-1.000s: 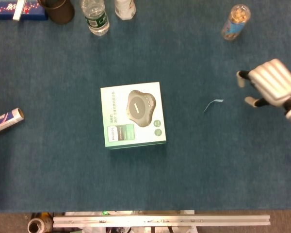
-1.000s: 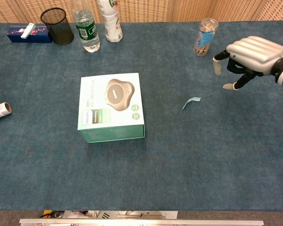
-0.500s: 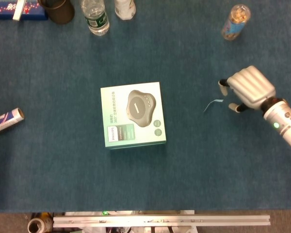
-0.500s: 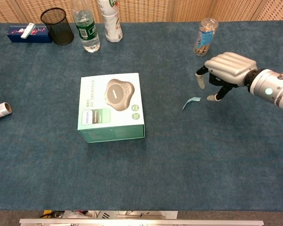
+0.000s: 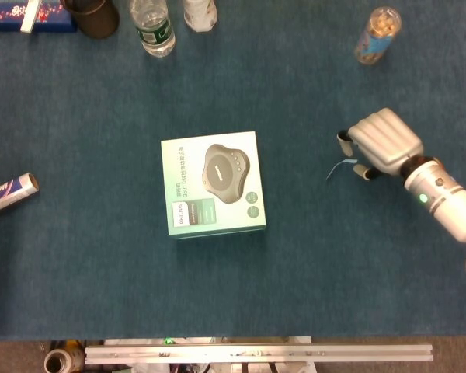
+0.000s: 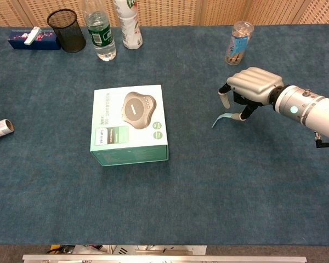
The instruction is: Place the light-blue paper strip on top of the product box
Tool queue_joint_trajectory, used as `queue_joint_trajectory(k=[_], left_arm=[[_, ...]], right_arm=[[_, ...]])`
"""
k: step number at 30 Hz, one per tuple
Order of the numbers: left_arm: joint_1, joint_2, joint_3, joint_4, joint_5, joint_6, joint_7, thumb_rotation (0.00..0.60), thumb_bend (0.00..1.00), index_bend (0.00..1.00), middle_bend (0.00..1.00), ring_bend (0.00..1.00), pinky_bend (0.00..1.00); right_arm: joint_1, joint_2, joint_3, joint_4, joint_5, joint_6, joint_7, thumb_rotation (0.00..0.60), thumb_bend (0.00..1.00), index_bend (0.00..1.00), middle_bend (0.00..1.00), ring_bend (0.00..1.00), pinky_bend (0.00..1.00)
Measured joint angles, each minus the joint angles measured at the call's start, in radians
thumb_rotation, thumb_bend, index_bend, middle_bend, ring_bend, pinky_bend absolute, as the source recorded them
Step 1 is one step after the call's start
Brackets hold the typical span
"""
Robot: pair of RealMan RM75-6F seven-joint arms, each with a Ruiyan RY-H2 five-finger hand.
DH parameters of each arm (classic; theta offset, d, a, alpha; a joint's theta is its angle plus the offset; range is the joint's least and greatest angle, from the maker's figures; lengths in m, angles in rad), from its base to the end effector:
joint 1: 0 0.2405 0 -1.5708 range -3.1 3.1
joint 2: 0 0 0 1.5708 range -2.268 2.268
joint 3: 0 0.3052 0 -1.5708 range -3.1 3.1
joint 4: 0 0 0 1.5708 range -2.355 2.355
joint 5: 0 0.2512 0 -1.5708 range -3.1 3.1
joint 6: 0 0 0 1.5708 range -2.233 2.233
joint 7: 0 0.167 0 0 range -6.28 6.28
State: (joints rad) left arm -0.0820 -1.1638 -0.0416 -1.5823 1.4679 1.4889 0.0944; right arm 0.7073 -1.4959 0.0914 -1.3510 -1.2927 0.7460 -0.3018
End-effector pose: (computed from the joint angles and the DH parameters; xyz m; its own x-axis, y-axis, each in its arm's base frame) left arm -0.3795 0.2082 0.1300 0.4647 0.0113 0.8854 0.8850 0.0255 -0.4648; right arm -0.2441 -0.3944 -0.0739 0.6675 -0.3461 0.6592 -0.7253 -0.5024 0.4707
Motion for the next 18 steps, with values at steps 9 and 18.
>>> queue_joint_trajectory(k=[9, 18], left_arm=[[0.001, -0.005, -0.001, 0.014, -0.002, -0.001, -0.013, 0.600, 0.21, 0.19, 0.31, 0.30, 0.28], [0.005, -0.010, -0.001, 0.026, -0.003, 0.000, -0.025, 0.600, 0.21, 0.19, 0.31, 0.30, 0.28]], right_arm=[[0.023, -0.038, -0.005, 0.031, 0.021, -0.011, -0.009, 0.600, 0.21, 0.57, 1.00, 1.00, 1.00], [0.047, -0.072, -0.013, 0.066, 0.040, -0.031, -0.025, 0.600, 0.25, 0.58, 1.00, 1.00, 1.00]])
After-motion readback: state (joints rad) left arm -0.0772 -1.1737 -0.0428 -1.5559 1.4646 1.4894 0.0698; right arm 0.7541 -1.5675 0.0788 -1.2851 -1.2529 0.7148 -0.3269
